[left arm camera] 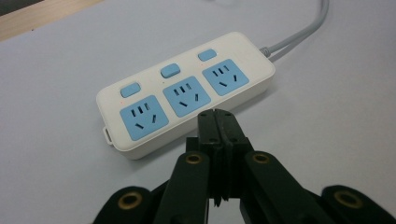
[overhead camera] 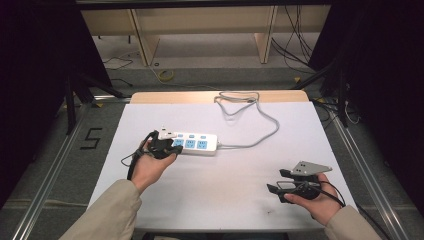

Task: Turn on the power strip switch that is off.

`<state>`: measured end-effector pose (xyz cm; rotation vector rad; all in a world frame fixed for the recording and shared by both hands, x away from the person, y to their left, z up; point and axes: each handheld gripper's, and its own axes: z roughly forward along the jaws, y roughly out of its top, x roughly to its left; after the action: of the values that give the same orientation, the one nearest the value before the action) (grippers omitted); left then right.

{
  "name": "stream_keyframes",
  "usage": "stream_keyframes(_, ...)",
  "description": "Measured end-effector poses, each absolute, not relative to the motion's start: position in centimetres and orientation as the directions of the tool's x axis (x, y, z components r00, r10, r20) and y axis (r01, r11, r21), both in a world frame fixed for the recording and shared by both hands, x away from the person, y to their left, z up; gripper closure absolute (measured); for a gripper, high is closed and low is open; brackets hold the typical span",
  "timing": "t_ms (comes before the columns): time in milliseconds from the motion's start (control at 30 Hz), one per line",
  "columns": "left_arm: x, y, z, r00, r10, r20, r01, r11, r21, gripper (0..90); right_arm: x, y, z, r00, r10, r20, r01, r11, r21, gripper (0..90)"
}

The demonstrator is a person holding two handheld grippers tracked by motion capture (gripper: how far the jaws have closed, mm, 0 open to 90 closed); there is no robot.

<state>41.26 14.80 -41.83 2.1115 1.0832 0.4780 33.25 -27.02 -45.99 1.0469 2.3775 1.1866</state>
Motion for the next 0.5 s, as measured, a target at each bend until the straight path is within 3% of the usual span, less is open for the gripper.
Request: stream_keyframes(500, 42.04, 14.39, -41.96, 0.581, 0.814, 0.015, 0.557, -0.410, 0.722, 89.5, 33.23, -27.03, -45.97, -0.696, 0.715, 0.064, 0.481, 0.398, 0.781, 27.7)
